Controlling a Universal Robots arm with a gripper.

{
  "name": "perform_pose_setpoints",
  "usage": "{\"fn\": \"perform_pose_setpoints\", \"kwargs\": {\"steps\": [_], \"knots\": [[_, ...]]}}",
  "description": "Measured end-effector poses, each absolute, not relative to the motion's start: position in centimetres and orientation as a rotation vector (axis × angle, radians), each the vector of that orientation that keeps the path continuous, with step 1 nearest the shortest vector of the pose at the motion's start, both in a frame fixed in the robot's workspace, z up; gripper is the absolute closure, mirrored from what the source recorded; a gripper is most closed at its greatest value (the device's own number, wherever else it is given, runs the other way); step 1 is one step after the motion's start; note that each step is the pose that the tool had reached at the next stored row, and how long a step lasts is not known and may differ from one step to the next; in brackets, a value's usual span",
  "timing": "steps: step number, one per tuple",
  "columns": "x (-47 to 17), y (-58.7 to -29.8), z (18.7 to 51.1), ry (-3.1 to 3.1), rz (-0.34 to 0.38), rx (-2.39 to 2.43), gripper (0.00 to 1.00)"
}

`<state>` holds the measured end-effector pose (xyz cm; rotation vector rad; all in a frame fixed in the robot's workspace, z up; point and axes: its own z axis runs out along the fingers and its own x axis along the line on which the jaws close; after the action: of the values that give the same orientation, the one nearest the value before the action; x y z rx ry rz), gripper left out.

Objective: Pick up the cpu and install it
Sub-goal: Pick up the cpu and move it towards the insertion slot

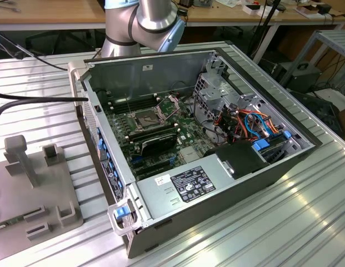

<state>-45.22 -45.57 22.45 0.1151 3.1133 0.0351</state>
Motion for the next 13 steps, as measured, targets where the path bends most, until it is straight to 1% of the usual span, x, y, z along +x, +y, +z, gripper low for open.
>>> {"fn": "perform_pose_setpoints", "kwargs": {"steps": [13], "knots": [[-45.23, -45.56, 21.88, 3.116, 0.036, 0.010, 0.40]]}}
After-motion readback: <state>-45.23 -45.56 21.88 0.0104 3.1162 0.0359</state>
